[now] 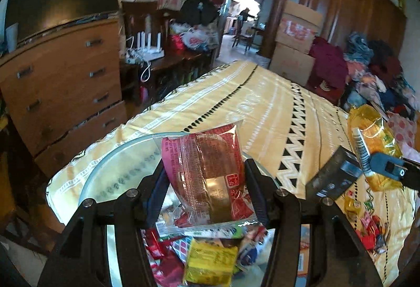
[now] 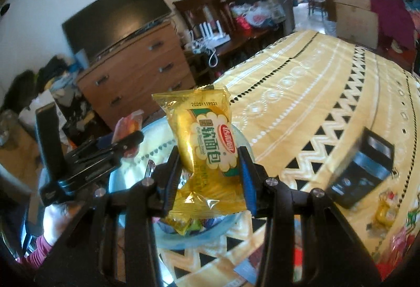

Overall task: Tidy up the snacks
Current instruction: 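Carry both packets to the glass bowl and release them inside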

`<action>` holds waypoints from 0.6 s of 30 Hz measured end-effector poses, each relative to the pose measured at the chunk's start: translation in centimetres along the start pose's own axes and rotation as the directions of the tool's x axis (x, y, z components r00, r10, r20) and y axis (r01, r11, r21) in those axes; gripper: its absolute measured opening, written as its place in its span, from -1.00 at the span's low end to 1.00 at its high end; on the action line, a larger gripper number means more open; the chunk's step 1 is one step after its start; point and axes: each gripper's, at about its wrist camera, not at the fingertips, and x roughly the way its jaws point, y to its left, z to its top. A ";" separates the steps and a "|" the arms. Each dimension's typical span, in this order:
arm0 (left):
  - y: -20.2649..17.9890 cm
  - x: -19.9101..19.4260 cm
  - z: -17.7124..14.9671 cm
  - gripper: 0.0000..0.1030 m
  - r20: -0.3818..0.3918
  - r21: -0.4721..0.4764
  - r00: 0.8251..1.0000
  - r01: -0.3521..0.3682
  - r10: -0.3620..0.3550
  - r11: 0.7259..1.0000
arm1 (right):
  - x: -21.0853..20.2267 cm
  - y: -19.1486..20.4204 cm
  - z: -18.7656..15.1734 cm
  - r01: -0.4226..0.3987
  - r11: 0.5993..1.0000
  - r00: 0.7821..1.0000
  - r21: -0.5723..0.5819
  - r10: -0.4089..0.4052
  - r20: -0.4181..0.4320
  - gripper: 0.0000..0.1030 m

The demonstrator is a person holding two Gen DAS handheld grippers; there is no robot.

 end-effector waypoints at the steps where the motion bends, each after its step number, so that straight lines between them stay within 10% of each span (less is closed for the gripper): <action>1: 0.2 0.9 0.2 0.12 -0.014 -0.003 1.000 -0.008 0.008 1.000 | 0.7 0.4 0.4 0.000 1.000 1.000 -0.005 0.000 -0.012 -0.18; 18: 0.7 7.8 0.4 0.12 -0.150 0.028 0.988 -0.035 0.039 0.999 | 9.2 1.3 2.6 0.000 1.000 0.983 0.007 0.001 -0.184 -0.18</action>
